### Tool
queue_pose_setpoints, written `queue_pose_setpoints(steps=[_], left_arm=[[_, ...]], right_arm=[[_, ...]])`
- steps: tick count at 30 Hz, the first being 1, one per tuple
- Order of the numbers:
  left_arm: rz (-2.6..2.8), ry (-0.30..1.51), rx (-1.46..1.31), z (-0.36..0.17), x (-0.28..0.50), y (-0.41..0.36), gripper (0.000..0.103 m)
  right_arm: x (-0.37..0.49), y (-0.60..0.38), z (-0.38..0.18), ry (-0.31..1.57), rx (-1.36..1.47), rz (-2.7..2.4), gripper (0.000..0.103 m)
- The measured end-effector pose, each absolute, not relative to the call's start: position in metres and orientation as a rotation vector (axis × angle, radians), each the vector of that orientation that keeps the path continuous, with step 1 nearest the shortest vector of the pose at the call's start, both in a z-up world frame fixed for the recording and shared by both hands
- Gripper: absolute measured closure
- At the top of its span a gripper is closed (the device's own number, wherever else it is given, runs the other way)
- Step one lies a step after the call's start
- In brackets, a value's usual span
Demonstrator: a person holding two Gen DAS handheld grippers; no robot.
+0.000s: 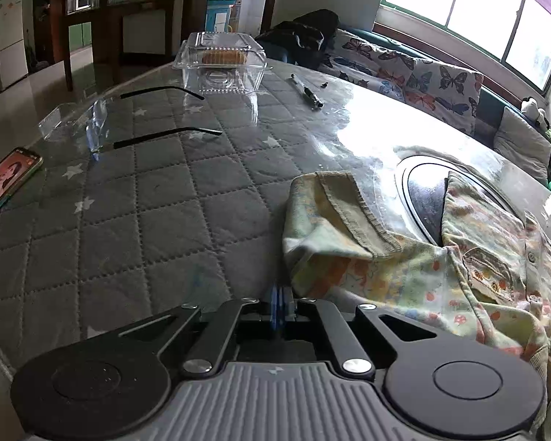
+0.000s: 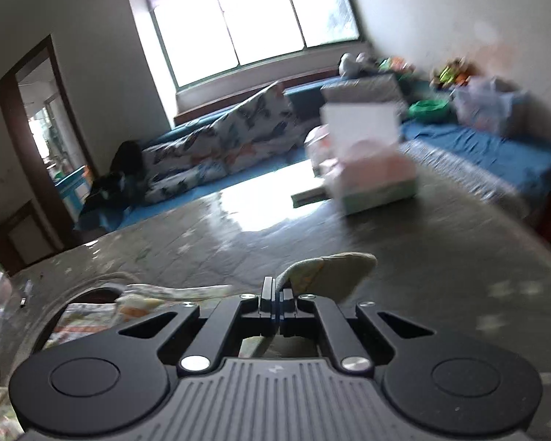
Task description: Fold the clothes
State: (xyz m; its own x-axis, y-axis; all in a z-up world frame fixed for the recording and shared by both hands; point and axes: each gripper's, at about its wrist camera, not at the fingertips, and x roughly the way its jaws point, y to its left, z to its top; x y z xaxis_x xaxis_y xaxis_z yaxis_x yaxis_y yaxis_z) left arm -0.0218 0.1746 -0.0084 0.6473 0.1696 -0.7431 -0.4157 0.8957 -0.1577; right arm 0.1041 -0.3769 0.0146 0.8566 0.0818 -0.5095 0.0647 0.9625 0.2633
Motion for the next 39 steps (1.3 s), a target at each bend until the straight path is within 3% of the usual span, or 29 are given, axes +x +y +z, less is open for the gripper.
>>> queue_pose_setpoints(steps=[11, 17, 20, 24, 35, 39], left_arm=[[0.253, 0.775, -0.271, 0.008, -0.016, 0.149, 0.101], [0.174, 0.767, -0.217, 0.016, 0.006, 0.124, 0.098], [0.135, 0.763, -0.19, 0.021, 0.017, 0.111, 0.089], [0.079, 0.759, -0.151, 0.025, 0.033, 0.093, 0.075], [0.004, 0.785, -0.076, 0.018, 0.098, 0.052, 0.07], [0.003, 0.799, -0.069, 0.012, 0.12, 0.049, 0.06]], right_arm=[[0.048, -0.429, 0.002, 0.571, 0.24, -0.167, 0.098], [0.039, -0.445, -0.006, 0.591, 0.226, -0.256, 0.083], [0.035, -0.453, -0.011, 0.601, 0.218, -0.3, 0.07], [0.041, -0.446, -0.003, 0.584, 0.182, -0.271, 0.069], [0.102, -0.366, -0.006, 0.664, 0.124, 0.073, 0.069], [0.124, -0.34, -0.01, 0.703, 0.094, 0.154, 0.069]])
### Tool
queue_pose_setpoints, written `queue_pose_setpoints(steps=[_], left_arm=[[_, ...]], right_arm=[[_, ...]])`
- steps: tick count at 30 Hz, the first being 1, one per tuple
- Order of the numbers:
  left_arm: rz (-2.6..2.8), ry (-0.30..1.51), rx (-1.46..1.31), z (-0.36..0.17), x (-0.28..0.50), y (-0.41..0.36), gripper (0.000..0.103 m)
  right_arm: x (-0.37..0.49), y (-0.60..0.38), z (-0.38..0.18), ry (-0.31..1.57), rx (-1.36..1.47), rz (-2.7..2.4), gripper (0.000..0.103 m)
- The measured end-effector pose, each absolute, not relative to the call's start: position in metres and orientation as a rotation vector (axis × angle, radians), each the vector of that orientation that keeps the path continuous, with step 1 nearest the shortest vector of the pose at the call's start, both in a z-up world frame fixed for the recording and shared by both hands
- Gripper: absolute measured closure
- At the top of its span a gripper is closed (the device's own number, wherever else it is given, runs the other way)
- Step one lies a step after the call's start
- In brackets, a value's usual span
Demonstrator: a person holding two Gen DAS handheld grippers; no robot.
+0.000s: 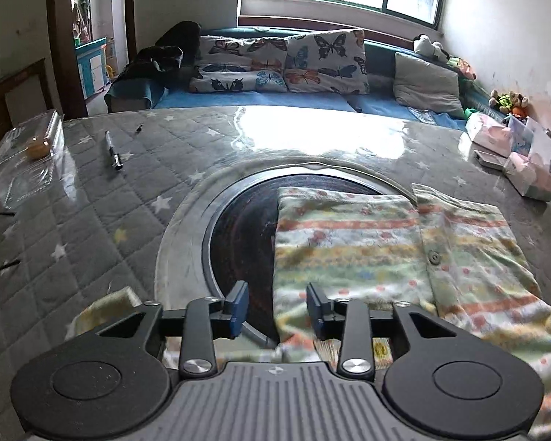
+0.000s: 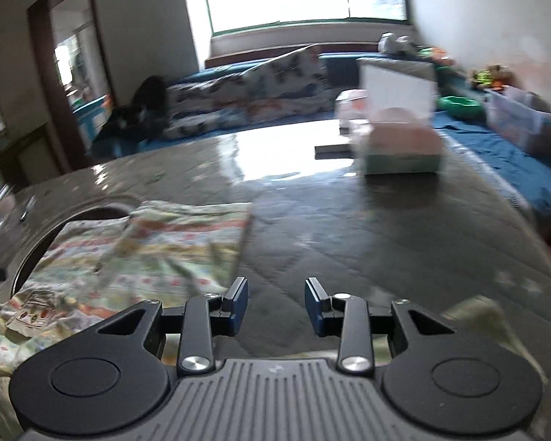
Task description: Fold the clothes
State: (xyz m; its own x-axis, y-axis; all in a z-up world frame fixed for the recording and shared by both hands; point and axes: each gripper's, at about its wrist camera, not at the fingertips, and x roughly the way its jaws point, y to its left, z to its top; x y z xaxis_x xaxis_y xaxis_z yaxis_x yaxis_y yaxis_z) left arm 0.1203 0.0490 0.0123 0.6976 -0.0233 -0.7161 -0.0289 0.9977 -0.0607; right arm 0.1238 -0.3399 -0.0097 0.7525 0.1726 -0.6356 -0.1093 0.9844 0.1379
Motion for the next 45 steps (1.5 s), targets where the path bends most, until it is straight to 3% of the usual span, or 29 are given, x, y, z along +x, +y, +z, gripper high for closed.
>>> queue_pose_setpoints(steps=[23, 24, 25, 30, 32, 40, 45], left_arm=[[-0.021, 0.825, -0.022, -0.027, 0.216, 0.036, 0.055], [-0.027, 0.823, -0.02, -0.027, 0.218, 0.036, 0.056], [-0.034, 0.821, -0.019, -0.027, 0.22, 0.035, 0.058], [-0.067, 0.81, -0.001, -0.027, 0.225, 0.032, 0.092], [-0.064, 0.807, 0.002, -0.026, 0.229, 0.033, 0.096], [-0.015, 0.777, 0.01, -0.021, 0.25, 0.04, 0.1], [-0.035, 0.77, -0.015, -0.014, 0.252, 0.048, 0.097]], right_arm=[[0.217, -0.289, -0.032, 0.796, 0.018, 0.251, 0.071], [0.219, -0.289, -0.032, 0.797, 0.018, 0.251, 0.072], [0.22, -0.289, -0.032, 0.798, 0.019, 0.251, 0.081], [0.229, -0.286, -0.032, 0.795, 0.01, 0.248, 0.095], [0.233, -0.286, -0.031, 0.787, 0.009, 0.247, 0.099], [0.264, -0.279, -0.032, 0.774, 0.019, 0.228, 0.102], [0.278, -0.278, -0.035, 0.783, 0.041, 0.243, 0.1]])
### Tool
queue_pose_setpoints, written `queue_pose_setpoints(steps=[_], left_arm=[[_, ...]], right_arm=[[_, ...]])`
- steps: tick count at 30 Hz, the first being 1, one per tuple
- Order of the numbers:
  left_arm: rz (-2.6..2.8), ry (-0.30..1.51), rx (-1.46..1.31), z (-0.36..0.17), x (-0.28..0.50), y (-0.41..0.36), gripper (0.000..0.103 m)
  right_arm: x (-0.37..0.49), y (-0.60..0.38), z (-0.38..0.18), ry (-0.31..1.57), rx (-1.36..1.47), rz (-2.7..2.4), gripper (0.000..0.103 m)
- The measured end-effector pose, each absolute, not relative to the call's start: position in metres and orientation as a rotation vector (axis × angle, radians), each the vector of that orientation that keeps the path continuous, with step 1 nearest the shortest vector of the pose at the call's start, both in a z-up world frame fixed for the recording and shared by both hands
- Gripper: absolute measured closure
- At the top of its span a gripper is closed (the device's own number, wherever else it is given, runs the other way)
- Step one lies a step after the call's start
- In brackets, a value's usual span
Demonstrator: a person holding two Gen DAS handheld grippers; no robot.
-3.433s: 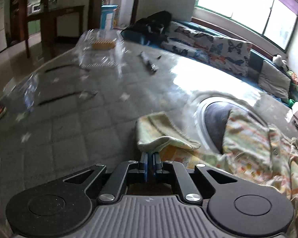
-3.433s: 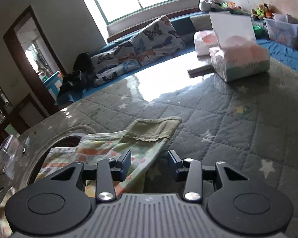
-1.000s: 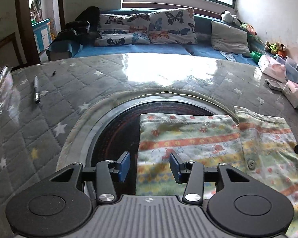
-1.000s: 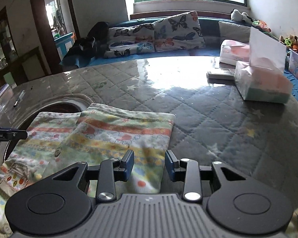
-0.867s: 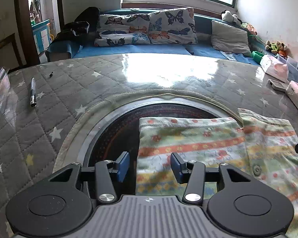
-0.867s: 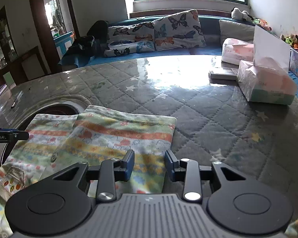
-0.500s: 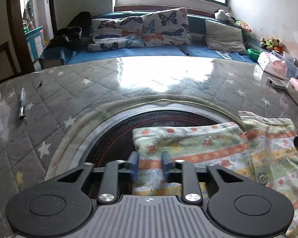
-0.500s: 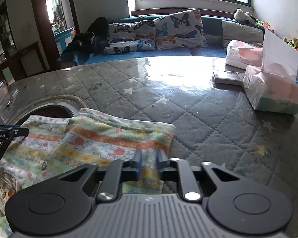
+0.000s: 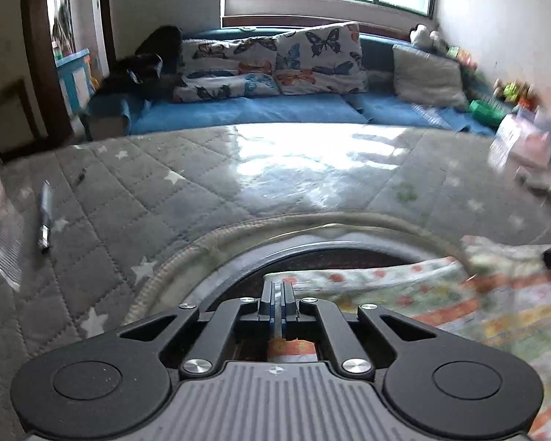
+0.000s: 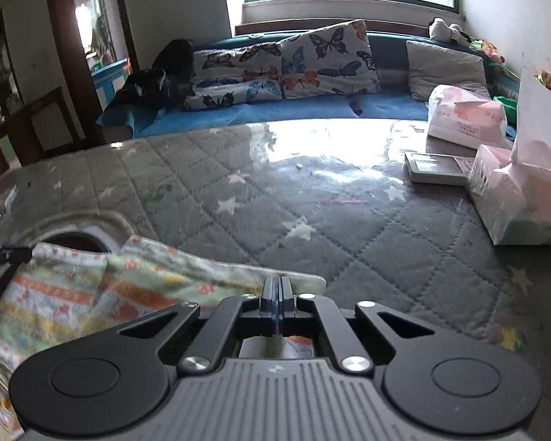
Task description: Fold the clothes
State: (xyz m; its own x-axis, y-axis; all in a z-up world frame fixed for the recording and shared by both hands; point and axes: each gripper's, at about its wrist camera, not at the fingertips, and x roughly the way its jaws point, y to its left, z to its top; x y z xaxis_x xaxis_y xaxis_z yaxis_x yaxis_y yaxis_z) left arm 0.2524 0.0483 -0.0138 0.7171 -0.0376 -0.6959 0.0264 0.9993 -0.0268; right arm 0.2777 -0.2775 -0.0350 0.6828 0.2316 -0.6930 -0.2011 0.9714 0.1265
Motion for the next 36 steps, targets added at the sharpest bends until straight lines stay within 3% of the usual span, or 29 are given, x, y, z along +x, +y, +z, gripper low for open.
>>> queue_pose_setpoints(steps=[2, 4, 7, 8, 10, 14, 15, 16, 17, 22, 32, 36], left_arm=[[-0.044, 0.767, -0.025, -0.011, 0.253, 0.051, 0.096], [-0.056, 0.766, -0.027, -0.009, 0.253, 0.053, 0.091], [-0.068, 0.775, -0.019, -0.012, 0.252, 0.05, 0.069], [-0.072, 0.778, -0.017, -0.013, 0.251, 0.048, 0.063], [-0.079, 0.783, -0.013, -0.016, 0.251, 0.046, 0.063], [-0.1, 0.799, -0.009, -0.021, 0.25, 0.041, 0.069], [-0.104, 0.804, -0.007, -0.022, 0.251, 0.04, 0.08], [-0.104, 0.809, -0.004, -0.024, 0.252, 0.04, 0.086], [-0.104, 0.809, 0.001, -0.025, 0.253, 0.039, 0.094], [-0.077, 0.794, 0.024, -0.027, 0.259, 0.039, 0.102], [-0.007, 0.769, 0.042, -0.027, 0.269, 0.045, 0.1], [-0.052, 0.758, 0.045, -0.015, 0.244, 0.042, 0.099]], right_arm=[[0.275, -0.279, -0.035, 0.782, 0.039, 0.243, 0.099], [0.271, -0.283, -0.032, 0.784, 0.043, 0.254, 0.087], [0.264, -0.289, -0.029, 0.778, 0.028, 0.25, 0.07], [0.263, -0.29, -0.029, 0.78, 0.019, 0.244, 0.07], [0.262, -0.294, -0.031, 0.799, 0.02, 0.244, 0.069], [0.26, -0.296, -0.033, 0.809, 0.026, 0.265, 0.07], [0.261, -0.295, -0.033, 0.812, 0.029, 0.274, 0.075], [0.261, -0.294, -0.032, 0.815, 0.032, 0.283, 0.089], [0.262, -0.291, -0.032, 0.814, 0.024, 0.284, 0.094], [0.275, -0.278, -0.032, 0.788, -0.004, 0.275, 0.098], [0.291, -0.266, -0.027, 0.779, -0.05, 0.265, 0.09], [0.264, -0.263, -0.012, 0.767, -0.088, 0.322, 0.071]])
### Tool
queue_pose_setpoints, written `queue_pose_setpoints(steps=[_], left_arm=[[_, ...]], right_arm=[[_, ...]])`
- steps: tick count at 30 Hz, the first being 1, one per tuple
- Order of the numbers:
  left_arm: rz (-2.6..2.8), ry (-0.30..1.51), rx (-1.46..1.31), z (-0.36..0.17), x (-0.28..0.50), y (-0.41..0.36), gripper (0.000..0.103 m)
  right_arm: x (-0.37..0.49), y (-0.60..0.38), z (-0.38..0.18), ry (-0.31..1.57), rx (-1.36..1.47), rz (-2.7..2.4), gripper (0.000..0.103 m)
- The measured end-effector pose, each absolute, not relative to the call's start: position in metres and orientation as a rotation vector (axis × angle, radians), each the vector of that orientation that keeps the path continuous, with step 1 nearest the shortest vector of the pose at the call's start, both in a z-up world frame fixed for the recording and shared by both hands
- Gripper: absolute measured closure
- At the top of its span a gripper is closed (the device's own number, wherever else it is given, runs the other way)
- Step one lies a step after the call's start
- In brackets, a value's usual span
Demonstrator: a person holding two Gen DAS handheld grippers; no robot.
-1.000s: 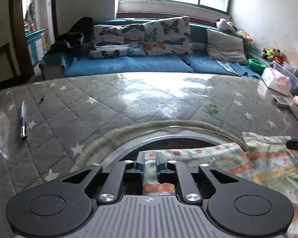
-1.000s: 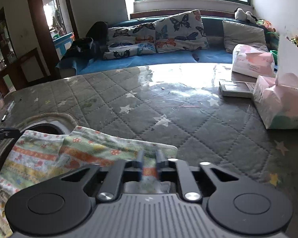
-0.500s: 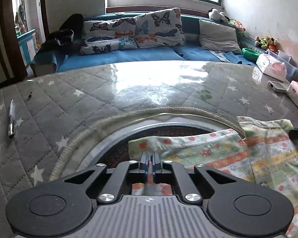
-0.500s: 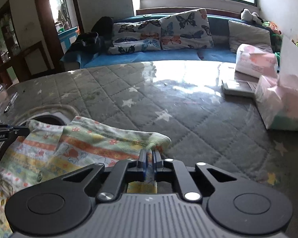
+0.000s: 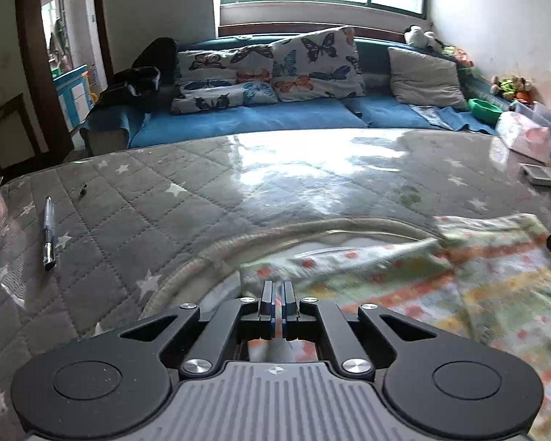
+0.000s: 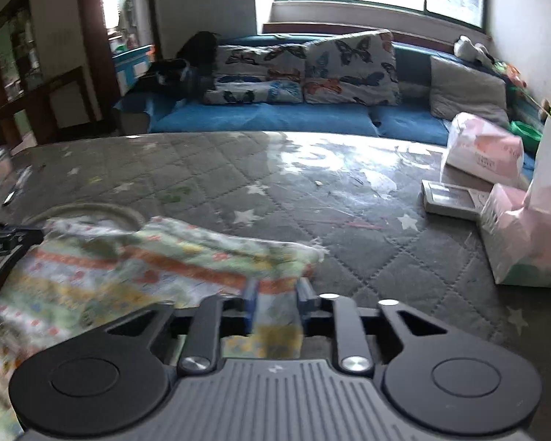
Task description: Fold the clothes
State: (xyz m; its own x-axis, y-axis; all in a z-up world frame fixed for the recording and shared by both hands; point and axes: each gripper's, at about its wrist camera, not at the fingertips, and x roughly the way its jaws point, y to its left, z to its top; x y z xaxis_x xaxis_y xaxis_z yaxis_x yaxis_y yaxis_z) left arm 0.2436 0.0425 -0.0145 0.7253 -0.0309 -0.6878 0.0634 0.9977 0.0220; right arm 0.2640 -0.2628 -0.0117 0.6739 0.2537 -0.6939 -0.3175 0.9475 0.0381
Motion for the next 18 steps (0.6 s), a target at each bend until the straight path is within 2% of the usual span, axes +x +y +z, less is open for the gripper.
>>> queue_pose_setpoints(steps=[5, 8, 13, 15, 18], left_arm=[[-0.146, 0.756, 0.043, -0.002, 0.198, 0.03, 0.098], [-0.2, 0.757, 0.029, 0.001, 0.167, 0.021, 0.093], [-0.268, 0.762, 0.053, -0.007, 0.128, 0.002, 0.092], [-0.295, 0.764, 0.063, -0.01, 0.112, -0.006, 0.089], [-0.336, 0.766, 0.08, -0.016, 0.089, -0.018, 0.089]], right_arm=[[0.221, -0.251, -0.001, 0.767, -0.155, 0.402, 0.066], [0.194, -0.245, 0.0, 0.779, -0.169, 0.436, 0.063], [0.153, -0.237, -0.007, 0.812, -0.194, 0.484, 0.058], [0.139, -0.235, -0.01, 0.816, -0.199, 0.5, 0.052], [0.123, -0.232, -0.013, 0.814, -0.208, 0.507, 0.051]])
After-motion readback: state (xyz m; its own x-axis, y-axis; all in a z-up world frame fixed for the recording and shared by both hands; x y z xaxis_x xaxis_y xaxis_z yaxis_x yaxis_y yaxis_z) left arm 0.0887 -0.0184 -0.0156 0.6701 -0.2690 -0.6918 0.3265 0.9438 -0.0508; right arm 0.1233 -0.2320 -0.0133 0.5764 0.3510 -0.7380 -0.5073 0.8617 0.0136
